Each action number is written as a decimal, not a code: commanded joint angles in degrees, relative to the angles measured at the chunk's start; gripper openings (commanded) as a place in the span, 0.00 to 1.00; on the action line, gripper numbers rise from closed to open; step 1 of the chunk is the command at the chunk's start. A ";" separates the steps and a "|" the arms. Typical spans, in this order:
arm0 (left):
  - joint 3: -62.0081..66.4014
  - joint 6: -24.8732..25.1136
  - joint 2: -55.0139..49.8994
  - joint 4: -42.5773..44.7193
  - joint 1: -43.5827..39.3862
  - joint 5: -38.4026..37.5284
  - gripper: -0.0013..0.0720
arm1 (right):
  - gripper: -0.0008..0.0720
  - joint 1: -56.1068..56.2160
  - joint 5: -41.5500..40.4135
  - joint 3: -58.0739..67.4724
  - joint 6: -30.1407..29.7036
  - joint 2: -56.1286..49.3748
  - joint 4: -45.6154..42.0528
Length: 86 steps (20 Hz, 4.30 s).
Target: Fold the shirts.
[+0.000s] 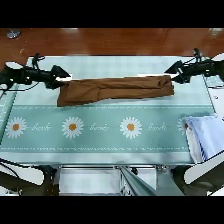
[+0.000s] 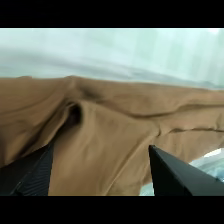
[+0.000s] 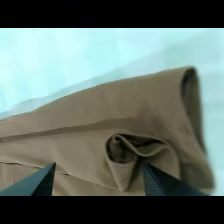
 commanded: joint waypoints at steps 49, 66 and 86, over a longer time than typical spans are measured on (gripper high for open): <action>26.03 -10.29 -20.00 -0.94 -64.63 7.56 0.05 | 0.05 9.68 4.63 -41.75 1.60 58.18 -16.90; -17.33 -6.47 49.59 20.11 -16.37 1.84 0.05 | 0.05 41.05 1.92 -3.65 9.84 22.80 -16.65; -49.24 -15.50 72.57 17.31 -15.26 10.49 0.05 | 0.87 28.96 13.73 20.55 1.22 1.11 10.40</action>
